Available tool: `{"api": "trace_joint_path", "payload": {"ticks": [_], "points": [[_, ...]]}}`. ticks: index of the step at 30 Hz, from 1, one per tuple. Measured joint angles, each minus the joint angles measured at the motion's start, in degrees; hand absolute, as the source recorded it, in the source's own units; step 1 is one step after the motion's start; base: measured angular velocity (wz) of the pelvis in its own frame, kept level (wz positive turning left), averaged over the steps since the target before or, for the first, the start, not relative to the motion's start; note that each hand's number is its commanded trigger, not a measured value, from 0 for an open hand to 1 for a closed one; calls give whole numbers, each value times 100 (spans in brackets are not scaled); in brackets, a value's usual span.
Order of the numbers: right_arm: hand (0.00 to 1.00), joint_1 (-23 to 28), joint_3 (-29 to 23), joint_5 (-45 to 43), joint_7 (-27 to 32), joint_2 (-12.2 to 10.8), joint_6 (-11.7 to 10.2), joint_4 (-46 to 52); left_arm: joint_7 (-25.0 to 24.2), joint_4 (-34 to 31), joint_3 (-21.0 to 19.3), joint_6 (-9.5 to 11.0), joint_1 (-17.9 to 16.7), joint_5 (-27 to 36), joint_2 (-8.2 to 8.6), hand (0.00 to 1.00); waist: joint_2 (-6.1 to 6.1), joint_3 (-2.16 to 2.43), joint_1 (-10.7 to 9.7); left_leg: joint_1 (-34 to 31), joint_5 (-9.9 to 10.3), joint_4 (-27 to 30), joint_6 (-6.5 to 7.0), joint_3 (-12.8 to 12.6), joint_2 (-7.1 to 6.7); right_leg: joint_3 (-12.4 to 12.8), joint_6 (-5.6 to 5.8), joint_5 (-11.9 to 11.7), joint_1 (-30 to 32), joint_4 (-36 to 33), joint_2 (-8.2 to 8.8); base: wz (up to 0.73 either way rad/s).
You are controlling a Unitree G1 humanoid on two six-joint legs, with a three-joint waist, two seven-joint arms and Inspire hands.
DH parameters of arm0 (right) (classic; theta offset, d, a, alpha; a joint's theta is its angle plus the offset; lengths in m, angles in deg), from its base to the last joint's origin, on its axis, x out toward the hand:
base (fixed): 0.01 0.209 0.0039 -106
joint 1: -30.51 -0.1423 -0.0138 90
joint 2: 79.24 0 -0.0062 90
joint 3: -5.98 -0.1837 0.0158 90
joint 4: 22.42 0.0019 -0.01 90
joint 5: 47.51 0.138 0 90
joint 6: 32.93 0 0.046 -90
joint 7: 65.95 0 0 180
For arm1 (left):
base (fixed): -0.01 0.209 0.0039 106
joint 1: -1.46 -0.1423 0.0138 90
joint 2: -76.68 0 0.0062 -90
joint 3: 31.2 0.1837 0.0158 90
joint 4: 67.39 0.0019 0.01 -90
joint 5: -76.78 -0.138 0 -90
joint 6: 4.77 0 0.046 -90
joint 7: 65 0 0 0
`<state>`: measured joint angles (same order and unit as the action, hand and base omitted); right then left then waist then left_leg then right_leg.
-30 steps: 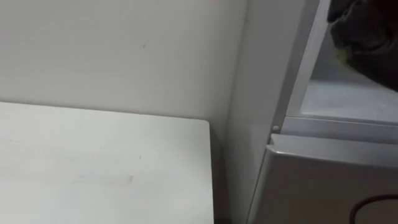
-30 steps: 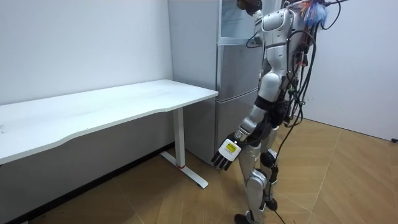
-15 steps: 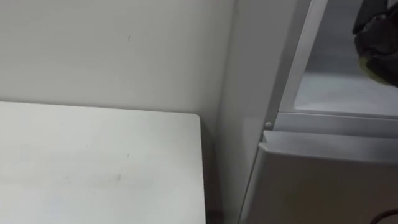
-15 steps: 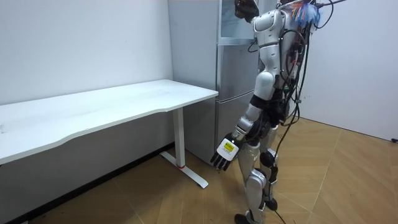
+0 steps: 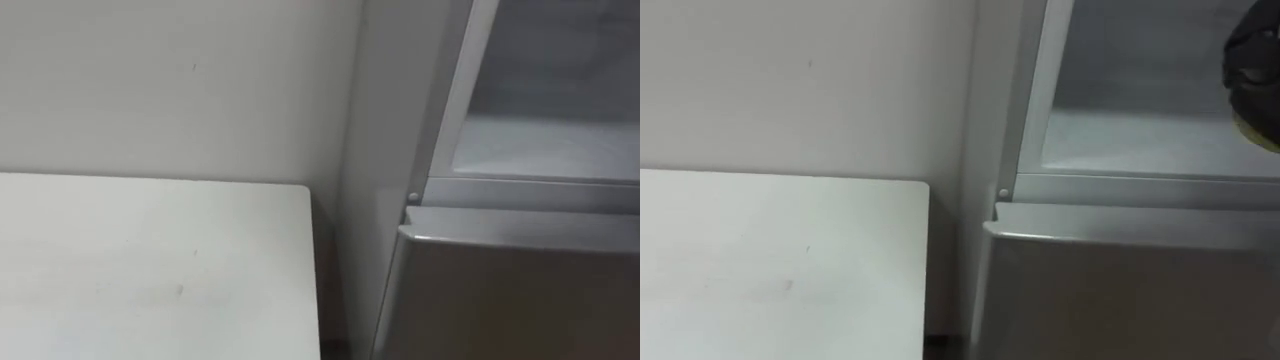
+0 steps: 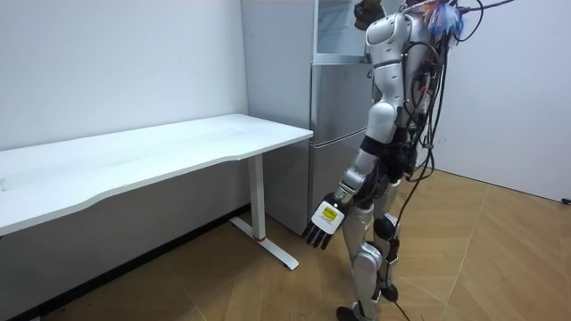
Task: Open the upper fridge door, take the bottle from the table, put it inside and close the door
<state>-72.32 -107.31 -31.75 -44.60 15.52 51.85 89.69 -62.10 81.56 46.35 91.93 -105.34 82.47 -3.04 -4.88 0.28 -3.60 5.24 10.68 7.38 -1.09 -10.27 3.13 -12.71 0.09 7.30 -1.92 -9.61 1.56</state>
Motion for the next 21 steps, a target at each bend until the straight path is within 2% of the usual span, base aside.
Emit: {"api": "trace_joint_path", "payload": {"ticks": [3, 7, 14, 21], "points": [[100, 394, -282, -10, 244, 0, 21, 169, 76, -53, -135, 3, -131, -4, -11, 0, -70, 15, -93, 10, 9, 0, -9, -53, 1, 43, -9, 28, 5, 8, -7, -7], [100, 728, -625, -37, 435, 0, 20, 405, 87, -64, -271, 4, -163, -89, -16, 0, -76, 12, -119, 35, 19, 0, -11, -157, 7, 157, -9, 29, 39, 4, -24, -13], [100, 859, -785, -39, 734, 0, 16, 518, 112, -92, -315, 0, -170, -152, -23, 0, -38, 35, -250, 58, 36, 1, -16, -241, 23, 299, -16, 24, 93, -13, -60, -9], [100, 858, -782, -40, 714, 0, 13, 633, 151, -104, -299, -3, -140, -150, -20, 0, -46, 14, -274, 135, 54, -10, -23, -417, 38, 443, -21, 22, 77, -28, -82, -12]]}}
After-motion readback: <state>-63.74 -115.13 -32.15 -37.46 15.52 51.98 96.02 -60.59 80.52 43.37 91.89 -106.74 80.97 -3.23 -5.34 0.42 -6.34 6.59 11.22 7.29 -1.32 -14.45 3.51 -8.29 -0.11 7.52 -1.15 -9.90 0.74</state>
